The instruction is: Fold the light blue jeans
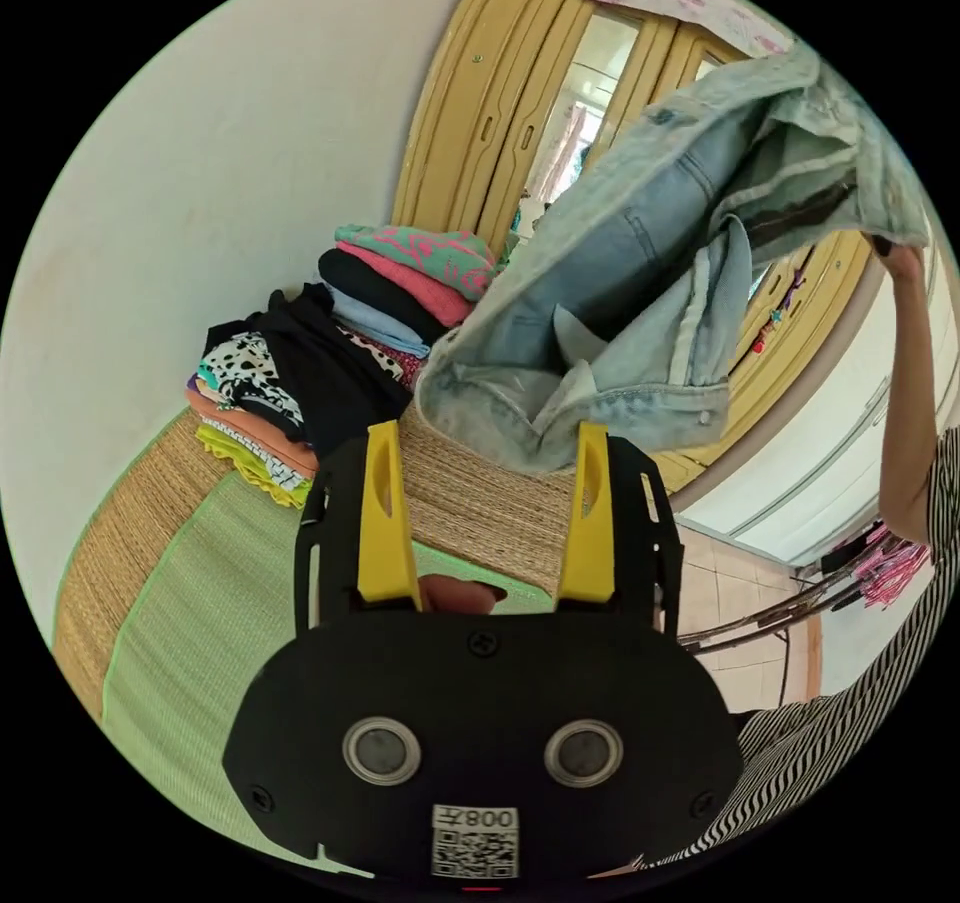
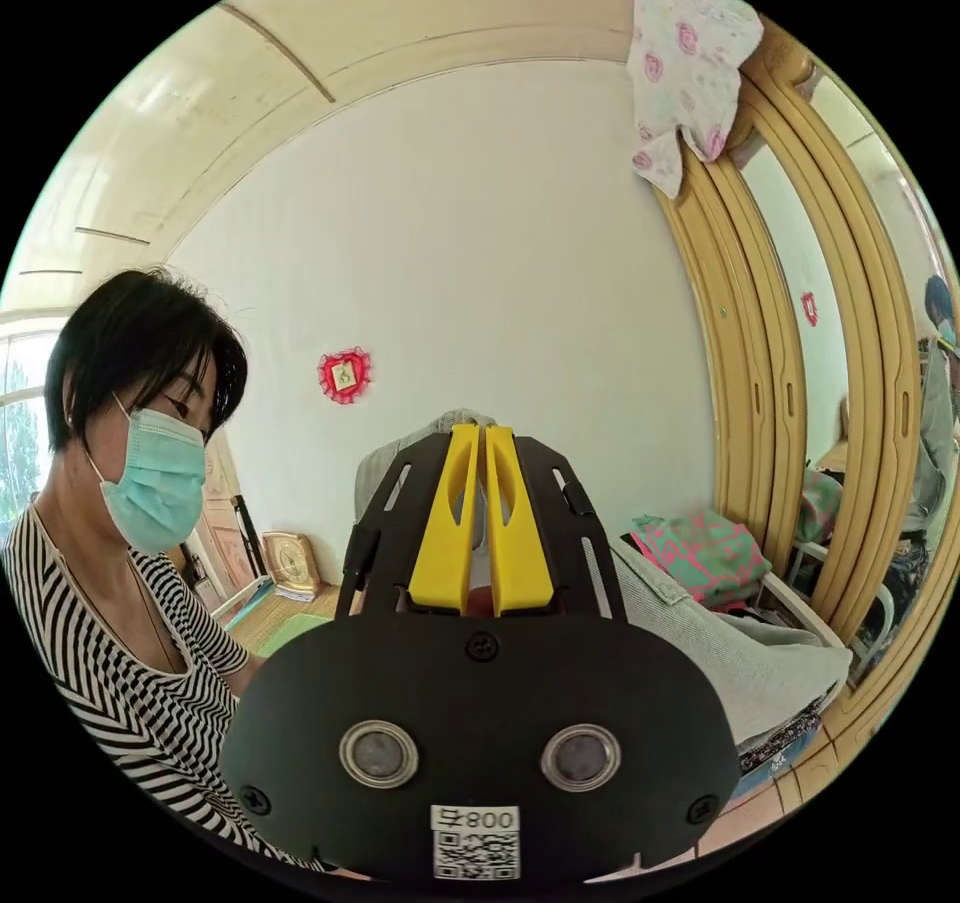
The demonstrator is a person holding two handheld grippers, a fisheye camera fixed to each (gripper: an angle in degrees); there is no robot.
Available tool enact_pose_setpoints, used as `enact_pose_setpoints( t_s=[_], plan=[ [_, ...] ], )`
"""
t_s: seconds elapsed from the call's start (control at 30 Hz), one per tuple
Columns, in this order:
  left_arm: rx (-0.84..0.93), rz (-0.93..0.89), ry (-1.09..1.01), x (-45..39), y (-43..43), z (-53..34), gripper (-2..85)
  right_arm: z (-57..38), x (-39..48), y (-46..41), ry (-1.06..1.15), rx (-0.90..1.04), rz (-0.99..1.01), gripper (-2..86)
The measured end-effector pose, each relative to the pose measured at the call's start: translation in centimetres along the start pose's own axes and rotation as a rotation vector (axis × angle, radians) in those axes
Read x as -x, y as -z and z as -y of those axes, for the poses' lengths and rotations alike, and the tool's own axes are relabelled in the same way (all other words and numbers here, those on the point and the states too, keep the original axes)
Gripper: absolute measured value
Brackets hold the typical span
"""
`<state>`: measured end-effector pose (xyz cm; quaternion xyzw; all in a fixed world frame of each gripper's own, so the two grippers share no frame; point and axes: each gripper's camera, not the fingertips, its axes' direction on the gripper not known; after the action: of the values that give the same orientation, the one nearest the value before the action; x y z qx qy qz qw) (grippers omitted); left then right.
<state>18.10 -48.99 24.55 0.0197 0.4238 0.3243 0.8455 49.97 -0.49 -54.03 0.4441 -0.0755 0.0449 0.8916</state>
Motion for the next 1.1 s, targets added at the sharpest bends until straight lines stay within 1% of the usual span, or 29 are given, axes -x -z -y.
enact_pose_setpoints(
  t_s=[0.2,0.27,0.4,0.47,0.63,0.83,0.9,0.97,1.0,1.1],
  plan=[
    [-0.098,-0.176,0.076,-0.6,5.2,-6.3,20.1,-2.4,2.8,5.0,0.028,-0.058,0.090,-0.3],
    [-0.159,-0.257,0.129,-0.5,7.0,-9.2,19.4,-3.6,3.4,6.3,0.042,-0.069,0.126,-0.4],
    [-0.201,-0.259,0.190,-1.7,9.2,-14.0,18.5,-6.1,4.9,9.9,0.074,-0.108,0.203,-0.4],
    [-0.245,-0.259,0.220,-3.6,11.3,-17.6,18.1,-6.9,5.3,11.5,0.085,-0.116,0.219,-0.4],
    [-0.321,-0.280,0.356,-7.2,15.7,-24.1,17.8,-8.0,4.8,15.2,0.028,-0.083,0.235,-0.4],
    [-0.192,-0.277,0.448,-11.0,16.5,-29.1,15.7,-9.6,4.8,17.6,-0.005,-0.035,0.281,-0.3],
    [-0.156,-0.286,0.434,-12.4,16.5,-29.9,12.7,-10.1,4.4,18.0,-0.027,-0.038,0.298,-0.3],
    [-0.128,-0.283,0.380,-14.8,17.4,-30.6,6.3,-10.5,3.7,18.3,-0.050,-0.049,0.306,-0.3],
    [-0.118,-0.264,0.372,-15.4,17.8,-30.8,4.7,-10.7,3.2,18.4,-0.066,-0.062,0.292,-0.3],
    [-0.095,-0.211,0.301,-18.4,20.8,-31.8,3.5,-11.2,1.1,18.9,-0.124,-0.114,0.250,-0.3]
  ],
)
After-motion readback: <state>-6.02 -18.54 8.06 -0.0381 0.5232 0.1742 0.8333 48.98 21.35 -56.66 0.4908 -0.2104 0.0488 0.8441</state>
